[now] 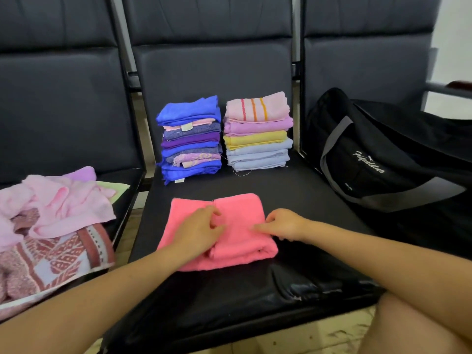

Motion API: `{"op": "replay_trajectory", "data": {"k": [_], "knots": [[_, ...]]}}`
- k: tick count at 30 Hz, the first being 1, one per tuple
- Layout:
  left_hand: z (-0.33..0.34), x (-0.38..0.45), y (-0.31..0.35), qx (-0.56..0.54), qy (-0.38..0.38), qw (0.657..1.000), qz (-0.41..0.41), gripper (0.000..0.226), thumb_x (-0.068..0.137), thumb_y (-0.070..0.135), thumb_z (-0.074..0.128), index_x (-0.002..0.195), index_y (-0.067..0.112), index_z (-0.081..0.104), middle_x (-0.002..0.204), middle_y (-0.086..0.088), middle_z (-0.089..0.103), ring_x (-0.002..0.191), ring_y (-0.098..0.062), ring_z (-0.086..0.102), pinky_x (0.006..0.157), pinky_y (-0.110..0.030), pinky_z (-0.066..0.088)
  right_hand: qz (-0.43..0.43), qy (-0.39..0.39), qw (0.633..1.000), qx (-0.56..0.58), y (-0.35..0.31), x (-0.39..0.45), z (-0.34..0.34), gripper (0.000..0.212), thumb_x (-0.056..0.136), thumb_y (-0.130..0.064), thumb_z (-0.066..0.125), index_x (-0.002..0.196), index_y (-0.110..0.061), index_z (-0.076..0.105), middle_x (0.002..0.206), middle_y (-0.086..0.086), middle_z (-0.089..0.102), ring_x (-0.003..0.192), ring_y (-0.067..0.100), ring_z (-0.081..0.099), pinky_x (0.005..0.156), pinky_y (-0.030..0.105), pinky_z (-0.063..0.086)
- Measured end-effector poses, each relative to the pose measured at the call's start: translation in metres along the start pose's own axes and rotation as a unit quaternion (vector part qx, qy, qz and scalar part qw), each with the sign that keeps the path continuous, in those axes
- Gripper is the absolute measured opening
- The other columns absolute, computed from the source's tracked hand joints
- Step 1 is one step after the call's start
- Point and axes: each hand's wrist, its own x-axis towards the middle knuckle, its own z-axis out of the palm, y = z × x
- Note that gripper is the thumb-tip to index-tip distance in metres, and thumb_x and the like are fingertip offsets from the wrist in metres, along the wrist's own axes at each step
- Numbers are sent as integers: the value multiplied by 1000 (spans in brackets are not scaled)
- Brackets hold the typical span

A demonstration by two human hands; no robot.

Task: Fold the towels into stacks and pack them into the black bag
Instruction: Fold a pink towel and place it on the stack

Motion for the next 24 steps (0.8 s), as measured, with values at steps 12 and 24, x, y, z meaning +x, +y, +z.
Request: {"op": "replay_trajectory", "data": {"k": [12,24], "knots": [[6,8,17,-52,-17,998,44,25,89,27,62,113,25,61,102,9,55,79,2,50,75,-17,37,10,48,961,272,-12,-12,-19,17,87,-16,58,98,-6,65,90,8,66,74,16,61,64,26,48],[-9,1,-12,-258,31,950,-173,24,97,12,42,85,16,62,85,-4,64,66,-15,56,59,-24,48,-75,22,964,252,-71,-16,-20,19,90,-27,58,74,-17,57,80,2,55,76,16,52,67,31,41]]}}
